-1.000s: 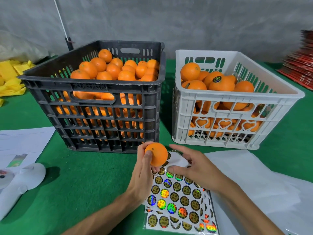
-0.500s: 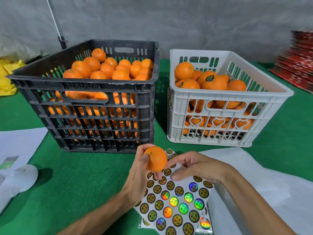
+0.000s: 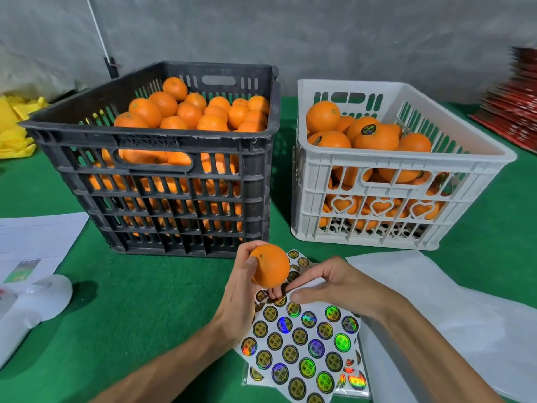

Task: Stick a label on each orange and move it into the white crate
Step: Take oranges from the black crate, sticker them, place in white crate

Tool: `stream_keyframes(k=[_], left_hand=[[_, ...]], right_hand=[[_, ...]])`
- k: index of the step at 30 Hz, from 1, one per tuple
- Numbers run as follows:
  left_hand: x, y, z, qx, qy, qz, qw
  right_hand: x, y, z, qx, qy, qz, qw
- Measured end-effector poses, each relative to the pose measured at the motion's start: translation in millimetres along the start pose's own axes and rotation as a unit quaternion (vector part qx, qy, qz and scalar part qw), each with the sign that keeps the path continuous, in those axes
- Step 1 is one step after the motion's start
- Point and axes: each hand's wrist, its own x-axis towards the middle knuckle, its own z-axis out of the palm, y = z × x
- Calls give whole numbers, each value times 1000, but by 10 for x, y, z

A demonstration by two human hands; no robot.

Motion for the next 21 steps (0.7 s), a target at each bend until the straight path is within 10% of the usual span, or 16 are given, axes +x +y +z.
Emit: stream_keyframes(k=[21], left_hand=[[-128, 23, 54, 156, -71, -1, 985]], right_hand=[[69, 100, 63, -119, 167, -91, 974]])
